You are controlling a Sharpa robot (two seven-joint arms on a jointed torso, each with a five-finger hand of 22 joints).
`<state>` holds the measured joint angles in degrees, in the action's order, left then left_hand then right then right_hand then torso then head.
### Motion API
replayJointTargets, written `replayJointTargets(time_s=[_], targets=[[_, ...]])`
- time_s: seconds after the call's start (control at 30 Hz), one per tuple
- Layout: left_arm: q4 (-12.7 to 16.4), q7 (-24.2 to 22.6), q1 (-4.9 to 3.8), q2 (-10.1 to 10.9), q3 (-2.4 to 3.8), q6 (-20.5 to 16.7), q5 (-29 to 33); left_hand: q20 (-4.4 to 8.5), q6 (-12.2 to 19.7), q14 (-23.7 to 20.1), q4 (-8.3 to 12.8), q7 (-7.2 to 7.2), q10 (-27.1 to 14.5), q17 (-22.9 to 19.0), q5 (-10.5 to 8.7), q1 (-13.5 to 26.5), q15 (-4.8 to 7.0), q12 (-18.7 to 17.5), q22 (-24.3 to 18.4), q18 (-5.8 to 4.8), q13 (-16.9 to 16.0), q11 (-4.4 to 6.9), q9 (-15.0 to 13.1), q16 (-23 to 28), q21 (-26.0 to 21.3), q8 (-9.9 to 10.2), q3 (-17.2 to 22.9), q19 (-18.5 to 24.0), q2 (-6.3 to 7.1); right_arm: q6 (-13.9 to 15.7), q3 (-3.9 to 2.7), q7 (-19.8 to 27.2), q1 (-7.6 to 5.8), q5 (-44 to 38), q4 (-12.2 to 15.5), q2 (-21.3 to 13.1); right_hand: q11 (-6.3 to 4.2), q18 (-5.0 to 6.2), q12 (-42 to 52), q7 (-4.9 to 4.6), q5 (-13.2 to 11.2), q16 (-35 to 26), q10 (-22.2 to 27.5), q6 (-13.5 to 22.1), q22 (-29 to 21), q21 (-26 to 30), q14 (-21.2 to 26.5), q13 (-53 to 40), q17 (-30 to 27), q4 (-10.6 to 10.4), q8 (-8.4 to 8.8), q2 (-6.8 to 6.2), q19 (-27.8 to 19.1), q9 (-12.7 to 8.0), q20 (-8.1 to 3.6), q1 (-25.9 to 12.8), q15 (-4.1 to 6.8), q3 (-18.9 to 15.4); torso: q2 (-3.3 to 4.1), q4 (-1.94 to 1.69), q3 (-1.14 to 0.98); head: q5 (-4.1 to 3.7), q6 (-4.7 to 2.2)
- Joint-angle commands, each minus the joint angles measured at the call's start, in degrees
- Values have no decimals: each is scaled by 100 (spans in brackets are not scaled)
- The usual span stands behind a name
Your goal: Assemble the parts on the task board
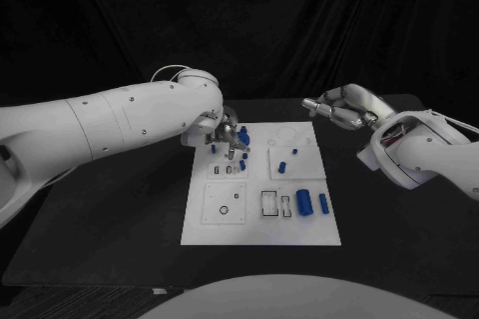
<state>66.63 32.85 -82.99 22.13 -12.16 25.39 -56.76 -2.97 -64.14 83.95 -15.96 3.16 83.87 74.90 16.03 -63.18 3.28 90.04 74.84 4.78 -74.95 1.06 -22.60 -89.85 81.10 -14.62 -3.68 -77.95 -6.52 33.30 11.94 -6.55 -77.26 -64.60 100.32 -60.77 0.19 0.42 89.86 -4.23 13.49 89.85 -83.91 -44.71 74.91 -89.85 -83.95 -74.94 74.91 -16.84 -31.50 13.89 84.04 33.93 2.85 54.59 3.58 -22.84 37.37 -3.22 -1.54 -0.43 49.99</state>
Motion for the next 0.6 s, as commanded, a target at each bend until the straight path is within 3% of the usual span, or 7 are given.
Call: replayJointTargets(time_s=[0.03, 0.23, 0.33, 0.43, 0.6], targets=[[-53, -13, 37, -46, 6, 52, -6, -34, 97, 605, -8, 30, 613, 1510, 19, -49, -29, -4, 14, -95, -1505, -67, 52, -15, 11, 133, 49, -25, 28, 89, -4, -77, 15, -32, 26, -7, -2, -42, 14, -14, -20, 15, -609, 39, 1509, -15, -605, -1506, 1509, 17, -32, 10, 596, 7, 14, -23, -19, -31, 2, 2, -2, 30, 1], [-104, -58, 83, -101, 6, 43, -6, -67, 155, 605, -22, 76, 613, 1510, -26, -35, -67, -4, 2, -89, -1505, -109, 111, -15, -10, 268, 72, -9, 33, 88, -4, -70, 22, -32, 24, -2, 0, -42, 14, -14, 9, 15, -609, 36, 1509, -15, -605, -1506, 1509, 32, -80, 33, 596, 40, 15, 33, -22, -29, 2, 3, -2, 26, 1], [-127, -93, 106, -126, 6, 69, -6, -138, 362, 605, -25, 189, 613, 1510, -67, 1, -147, -4, -2, -86, -1505, -203, 273, -15, -37, 553, 105, 8, 33, 100, -4, -62, 33, -32, 11, 7, 0, -42, 14, -12, 27, 15, -609, 12, 1509, -15, -605, -1506, 1509, 30, -129, 47, 596, 71, 18, 71, -24, -33, -3, 7, 1, 21, 1], [-125, -110, 120, -130, 6, 89, -6, -189, 472, 605, -26, 254, 613, 1510, -148, 33, -199, -4, -3, -83, -1505, -263, 379, -15, -55, 709, 117, 18, 32, 107, -4, -58, 50, -32, 3, 9, 0, -42, 14, -10, 29, 15, -609, 5, 1509, -15, -605, -1506, 1509, 28, -147, 51, 596, 82, 18, 78, -24, -38, -13, -1, -2, 1, 1], [-144, -101, 136, -140, 6, 145, -6, -213, 373, 605, -21, 245, 613, 1510, -216, 45, -215, -4, 7, -81, -1505, -269, 406, -15, -59, 708, 124, 15, 33, 107, -4, -53, 72, -32, -3, 2, -1, -42, 14, -8, 30, 15, -609, -4, 1509, -15, -605, -1506, 1509, 26, -168, 56, 596, 95, 19, 85, -24, -43, -15, -1, -2, 18, 1]])
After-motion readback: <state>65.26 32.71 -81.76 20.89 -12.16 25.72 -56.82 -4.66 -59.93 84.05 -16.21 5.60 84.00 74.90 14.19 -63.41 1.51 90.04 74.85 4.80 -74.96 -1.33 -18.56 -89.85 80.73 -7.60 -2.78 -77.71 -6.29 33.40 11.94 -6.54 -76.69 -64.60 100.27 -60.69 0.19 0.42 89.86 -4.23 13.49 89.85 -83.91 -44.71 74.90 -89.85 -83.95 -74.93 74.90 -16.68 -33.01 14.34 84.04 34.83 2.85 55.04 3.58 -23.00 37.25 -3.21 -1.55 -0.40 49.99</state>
